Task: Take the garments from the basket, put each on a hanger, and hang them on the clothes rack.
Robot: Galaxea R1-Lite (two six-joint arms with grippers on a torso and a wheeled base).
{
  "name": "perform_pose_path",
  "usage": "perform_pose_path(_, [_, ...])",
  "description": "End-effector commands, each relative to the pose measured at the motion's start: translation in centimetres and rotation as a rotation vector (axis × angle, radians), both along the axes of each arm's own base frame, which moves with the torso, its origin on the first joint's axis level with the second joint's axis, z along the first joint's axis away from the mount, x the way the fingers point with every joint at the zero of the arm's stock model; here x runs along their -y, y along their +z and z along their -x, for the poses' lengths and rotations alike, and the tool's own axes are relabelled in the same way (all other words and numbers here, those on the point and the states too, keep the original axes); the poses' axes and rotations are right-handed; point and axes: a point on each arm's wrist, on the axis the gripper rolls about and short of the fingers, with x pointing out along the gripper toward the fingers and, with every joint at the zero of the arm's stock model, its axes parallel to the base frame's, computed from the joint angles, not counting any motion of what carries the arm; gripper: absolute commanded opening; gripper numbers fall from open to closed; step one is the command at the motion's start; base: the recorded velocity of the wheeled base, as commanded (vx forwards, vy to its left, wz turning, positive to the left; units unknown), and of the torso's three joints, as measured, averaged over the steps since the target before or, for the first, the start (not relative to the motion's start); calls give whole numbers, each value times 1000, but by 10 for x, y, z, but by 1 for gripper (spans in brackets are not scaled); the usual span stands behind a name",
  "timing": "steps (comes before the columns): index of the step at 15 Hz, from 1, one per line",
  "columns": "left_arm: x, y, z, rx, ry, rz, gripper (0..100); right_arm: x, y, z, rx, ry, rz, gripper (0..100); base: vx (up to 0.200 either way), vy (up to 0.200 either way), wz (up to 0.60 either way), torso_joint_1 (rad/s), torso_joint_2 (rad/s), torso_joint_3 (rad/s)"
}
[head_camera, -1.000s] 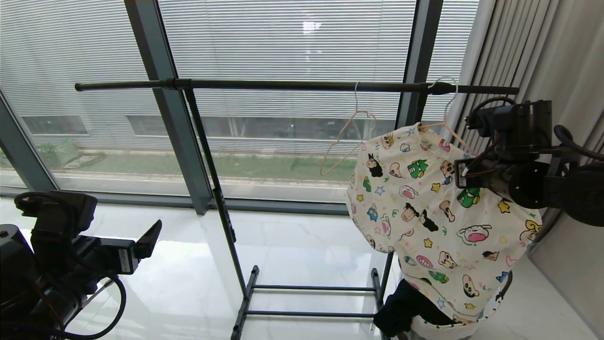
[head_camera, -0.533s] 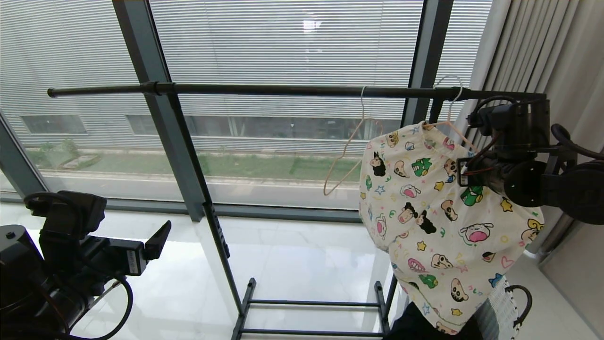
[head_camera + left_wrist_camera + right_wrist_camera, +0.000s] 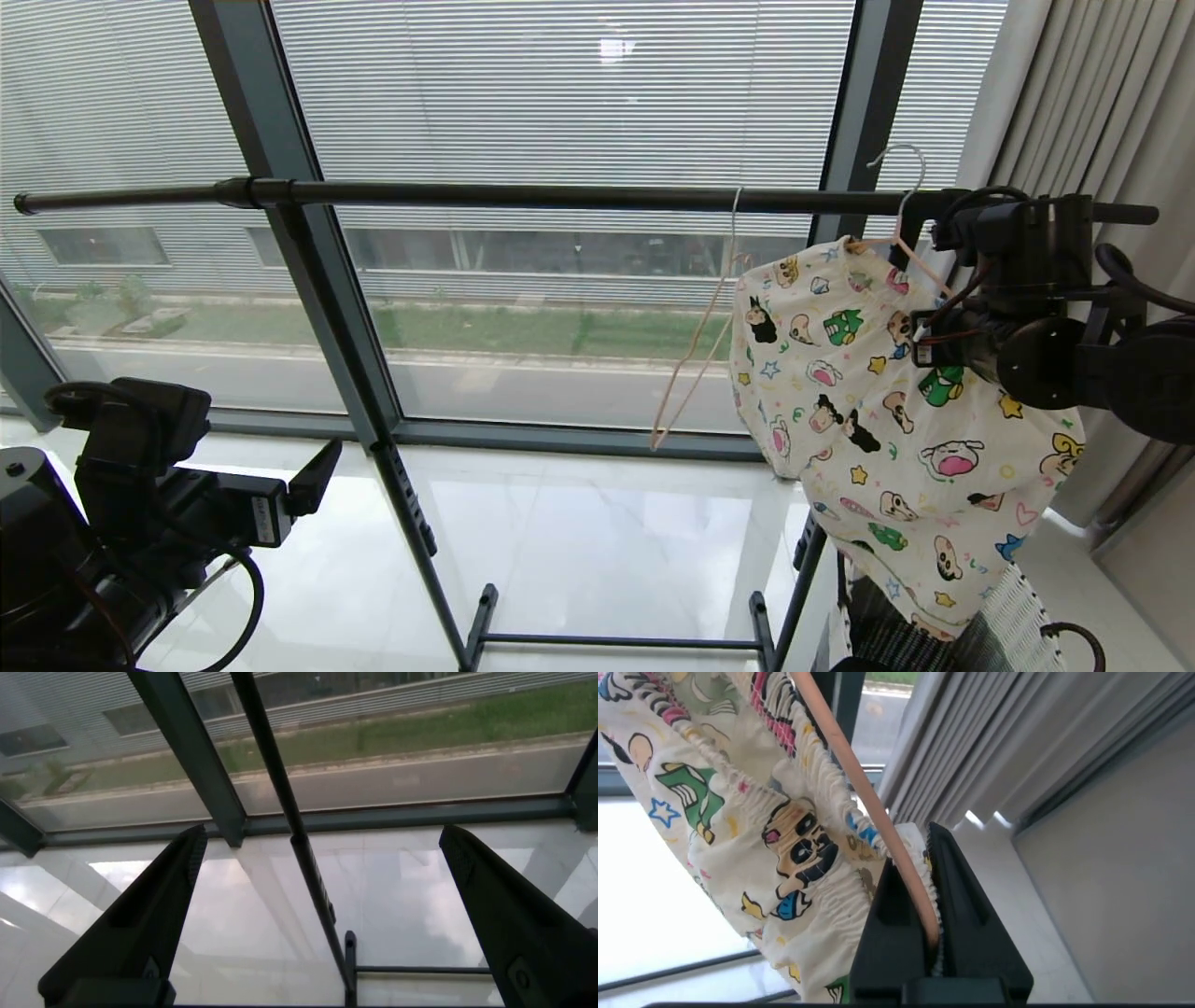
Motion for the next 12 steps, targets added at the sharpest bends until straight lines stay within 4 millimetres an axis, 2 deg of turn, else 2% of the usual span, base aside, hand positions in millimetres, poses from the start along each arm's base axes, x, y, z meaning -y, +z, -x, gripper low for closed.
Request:
perform_pose_path(1, [1,0,0,3,-5,0,100,0,1,0,1,1,0,0,0,0,0,0,0,0])
perform_pose_path(7, [2,0,0,3,-8,0,100,-3,-12,-7,-38,4,31,0,0,0,0,0,0,0])
perform_pose_path(12, [2,0,1,1,-8,0,100,-10,-37,-30,-47,-9,64,0,0,0,0,0,0,0])
